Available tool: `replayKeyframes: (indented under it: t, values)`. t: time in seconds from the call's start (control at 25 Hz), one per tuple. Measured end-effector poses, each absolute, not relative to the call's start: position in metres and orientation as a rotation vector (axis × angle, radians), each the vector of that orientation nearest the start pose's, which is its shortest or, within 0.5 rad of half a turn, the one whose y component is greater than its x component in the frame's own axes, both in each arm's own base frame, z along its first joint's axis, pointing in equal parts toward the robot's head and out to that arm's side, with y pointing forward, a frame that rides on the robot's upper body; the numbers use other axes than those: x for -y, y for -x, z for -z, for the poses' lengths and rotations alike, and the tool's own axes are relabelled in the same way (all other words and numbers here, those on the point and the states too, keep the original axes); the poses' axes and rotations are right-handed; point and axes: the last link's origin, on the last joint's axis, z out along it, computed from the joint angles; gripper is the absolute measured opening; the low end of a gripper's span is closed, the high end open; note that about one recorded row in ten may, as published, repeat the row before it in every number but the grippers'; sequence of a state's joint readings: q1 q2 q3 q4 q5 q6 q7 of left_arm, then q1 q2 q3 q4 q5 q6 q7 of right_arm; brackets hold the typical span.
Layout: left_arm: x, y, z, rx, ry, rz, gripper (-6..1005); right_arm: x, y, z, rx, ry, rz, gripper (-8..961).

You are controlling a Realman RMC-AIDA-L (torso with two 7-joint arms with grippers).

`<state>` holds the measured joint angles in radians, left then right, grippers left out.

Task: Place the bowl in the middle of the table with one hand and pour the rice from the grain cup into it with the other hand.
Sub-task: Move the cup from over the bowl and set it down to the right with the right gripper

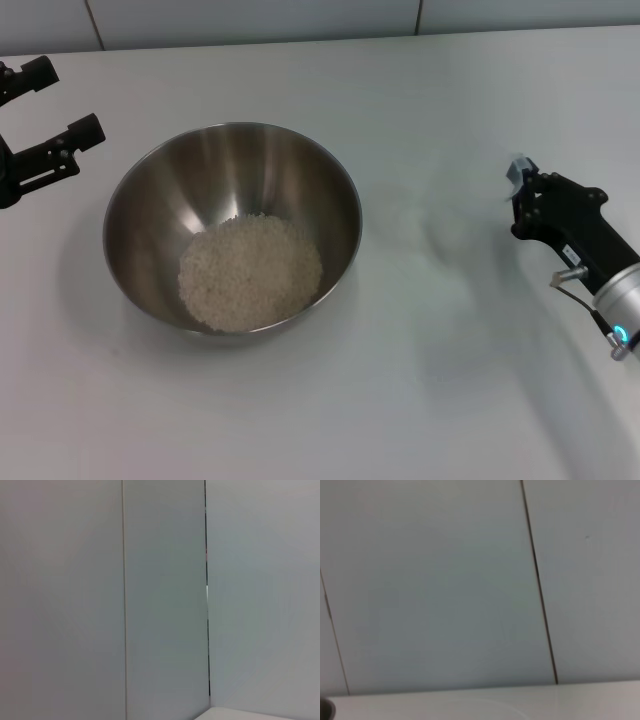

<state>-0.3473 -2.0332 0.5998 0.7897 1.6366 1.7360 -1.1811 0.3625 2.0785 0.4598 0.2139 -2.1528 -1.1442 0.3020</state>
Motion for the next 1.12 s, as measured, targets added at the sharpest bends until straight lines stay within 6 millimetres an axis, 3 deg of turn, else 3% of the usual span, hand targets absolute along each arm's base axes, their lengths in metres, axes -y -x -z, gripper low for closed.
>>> replayKeyframes:
  t: [0.44, 1.12]
  values:
    - [-0.300, 0.278, -0.087, 0.258, 2.385, 0.979, 816, -0.302, -0.319, 0.067, -0.701, 1.861, -0.735, 20]
    - [-0.303, 0.279, -0.092, 0.246, 2.382, 0.959, 815, -0.293, -0.320, 0.071, -0.710, 1.853, -0.743, 522]
